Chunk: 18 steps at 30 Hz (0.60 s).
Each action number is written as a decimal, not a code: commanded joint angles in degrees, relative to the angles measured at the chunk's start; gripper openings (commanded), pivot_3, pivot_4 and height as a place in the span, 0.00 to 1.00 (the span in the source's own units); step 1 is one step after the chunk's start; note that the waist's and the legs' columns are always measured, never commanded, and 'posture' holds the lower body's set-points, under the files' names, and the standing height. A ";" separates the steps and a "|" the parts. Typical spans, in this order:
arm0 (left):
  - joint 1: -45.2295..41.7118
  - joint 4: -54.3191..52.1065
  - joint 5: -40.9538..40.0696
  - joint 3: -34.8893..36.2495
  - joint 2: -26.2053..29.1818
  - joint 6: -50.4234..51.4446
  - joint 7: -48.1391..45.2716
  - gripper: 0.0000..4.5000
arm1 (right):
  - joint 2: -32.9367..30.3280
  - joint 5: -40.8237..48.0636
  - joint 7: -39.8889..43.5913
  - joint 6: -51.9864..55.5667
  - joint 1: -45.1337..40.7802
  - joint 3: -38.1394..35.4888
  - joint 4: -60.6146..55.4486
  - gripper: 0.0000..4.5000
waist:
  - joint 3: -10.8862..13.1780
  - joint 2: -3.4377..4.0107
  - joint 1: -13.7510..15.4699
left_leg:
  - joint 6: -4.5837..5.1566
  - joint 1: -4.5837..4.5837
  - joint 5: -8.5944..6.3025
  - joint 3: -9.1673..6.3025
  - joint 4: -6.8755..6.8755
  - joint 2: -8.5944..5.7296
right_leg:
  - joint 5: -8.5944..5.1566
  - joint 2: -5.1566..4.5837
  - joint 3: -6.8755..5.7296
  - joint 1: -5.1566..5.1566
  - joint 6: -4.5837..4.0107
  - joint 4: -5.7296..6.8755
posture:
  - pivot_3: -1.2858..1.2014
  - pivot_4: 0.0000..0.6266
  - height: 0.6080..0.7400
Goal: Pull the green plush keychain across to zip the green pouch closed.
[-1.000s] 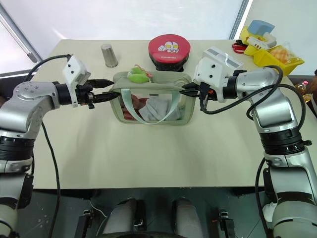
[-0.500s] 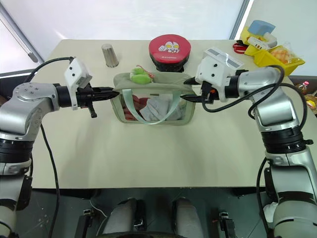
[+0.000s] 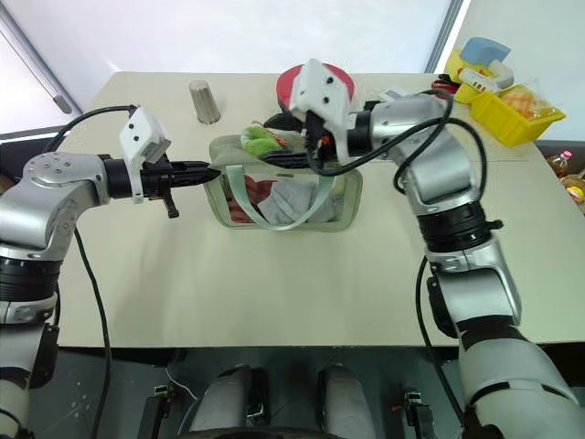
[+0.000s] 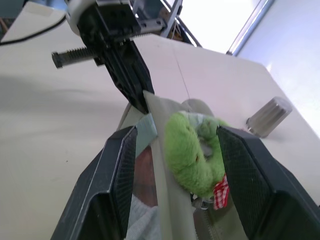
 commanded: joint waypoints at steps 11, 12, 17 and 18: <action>-0.38 -3.84 -0.48 1.32 0.50 1.68 1.19 0.00 | 3.36 0.59 -0.75 -1.74 -3.11 -2.02 3.95 0.05 | 0.00 0.00 -0.21 | 0.00 0.01 0.00 -0.01 -0.01 0.02 | 0.00 0.03 0.00 0.00 0.00 0.00 | 0.52 0.24 1.00; -0.33 -3.99 -0.53 1.30 0.40 1.78 1.35 0.00 | 3.37 1.36 -0.89 -0.36 -3.26 -2.60 3.28 0.01 | 0.00 0.00 -0.20 | 0.00 0.01 0.00 -0.01 -0.01 0.02 | 0.00 0.03 0.00 0.00 0.00 0.00 | 0.52 0.24 1.00; 0.20 -4.37 -0.22 0.89 -0.05 1.63 1.81 0.00 | 0.36 6.10 -2.35 9.19 -2.89 -7.48 -0.84 0.01 | 0.00 0.00 -0.05 | 0.00 0.01 0.00 -0.02 -0.01 0.02 | 0.00 0.01 0.00 0.00 0.00 0.01 | 0.52 0.24 1.00; 0.29 -4.44 -0.24 0.90 -0.03 1.67 1.83 0.00 | -0.71 6.41 -2.92 10.44 -3.04 -8.43 -1.30 0.01 | 0.00 0.00 -0.02 | 0.00 0.00 0.00 -0.02 -0.01 0.02 | 0.00 0.01 0.00 0.00 0.00 0.01 | 0.52 0.24 1.00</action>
